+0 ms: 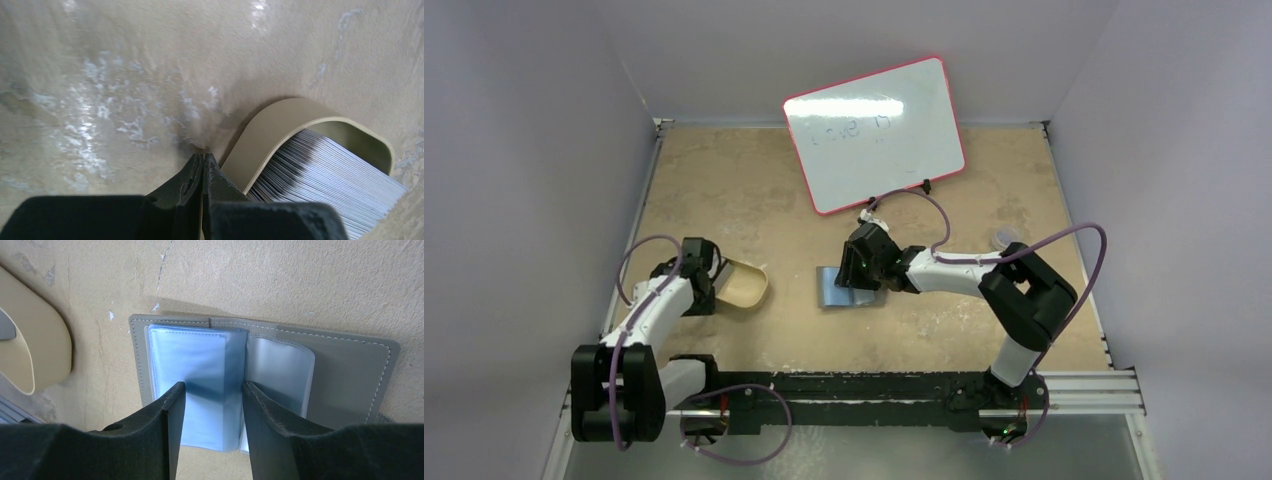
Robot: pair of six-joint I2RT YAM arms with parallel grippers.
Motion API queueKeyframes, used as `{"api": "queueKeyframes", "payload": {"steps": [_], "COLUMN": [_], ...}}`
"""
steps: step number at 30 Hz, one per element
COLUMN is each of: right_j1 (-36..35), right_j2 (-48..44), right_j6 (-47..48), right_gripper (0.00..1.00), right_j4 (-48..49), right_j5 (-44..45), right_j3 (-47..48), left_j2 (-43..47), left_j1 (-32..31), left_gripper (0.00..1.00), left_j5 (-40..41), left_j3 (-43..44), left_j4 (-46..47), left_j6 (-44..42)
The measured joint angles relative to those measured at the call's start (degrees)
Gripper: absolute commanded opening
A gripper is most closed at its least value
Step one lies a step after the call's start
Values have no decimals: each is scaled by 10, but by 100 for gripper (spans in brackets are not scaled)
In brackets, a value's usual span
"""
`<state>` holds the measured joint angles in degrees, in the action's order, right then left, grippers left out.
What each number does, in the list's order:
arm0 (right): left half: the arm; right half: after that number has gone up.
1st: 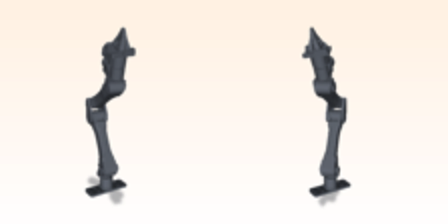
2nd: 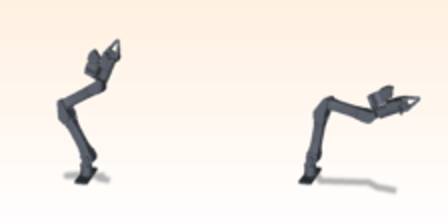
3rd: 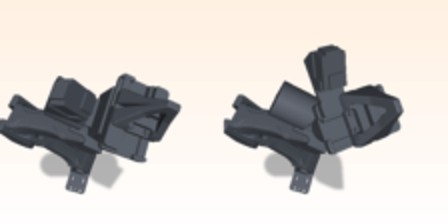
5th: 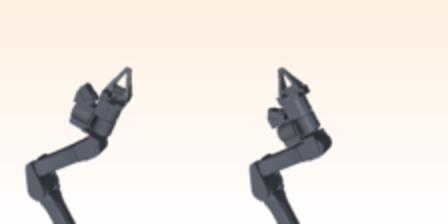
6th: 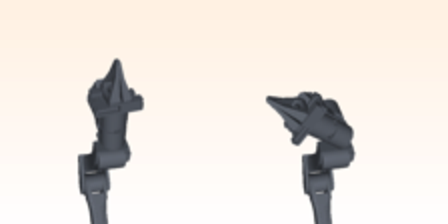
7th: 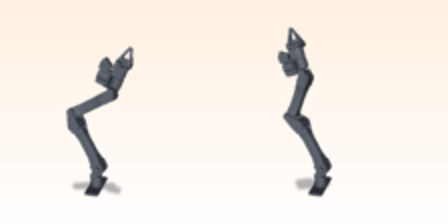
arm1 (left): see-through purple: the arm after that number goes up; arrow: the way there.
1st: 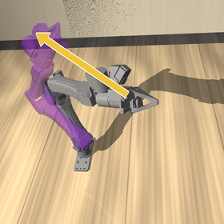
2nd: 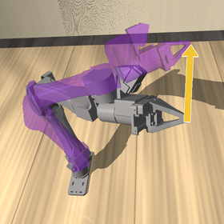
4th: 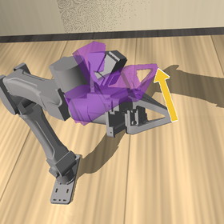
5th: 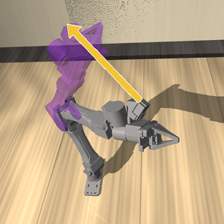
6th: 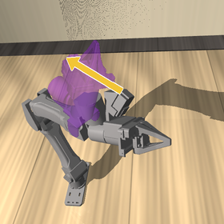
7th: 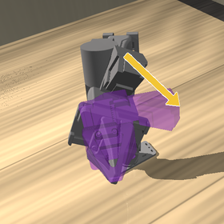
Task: Put the credit cards into the card holder
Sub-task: Move the storage box to the center of the board, then pick up the credit card from the storage box.
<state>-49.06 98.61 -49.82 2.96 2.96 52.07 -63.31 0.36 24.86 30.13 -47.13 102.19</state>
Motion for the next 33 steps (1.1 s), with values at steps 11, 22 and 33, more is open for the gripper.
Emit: {"api": "queueKeyframes", "payload": {"steps": [11, 22, 33], "right_j1": [0, 0, 0], "right_j2": [0, 0, 0], "right_j6": [0, 0, 9], "right_gripper": [48, 48, 48], "right_j4": [0, 0, -1], "right_j5": [1, 1, 0], "right_j3": [0, 0, 1], "left_j2": [-71, -15, 30], "left_j1": [-23, -35, -36], "left_gripper": [1, 38, 57], "left_j5": [-11, 46, -38], "left_j3": [73, 143, 231], "left_j4": [22, -67, 85], "left_j6": [-84, -171, -580]}}
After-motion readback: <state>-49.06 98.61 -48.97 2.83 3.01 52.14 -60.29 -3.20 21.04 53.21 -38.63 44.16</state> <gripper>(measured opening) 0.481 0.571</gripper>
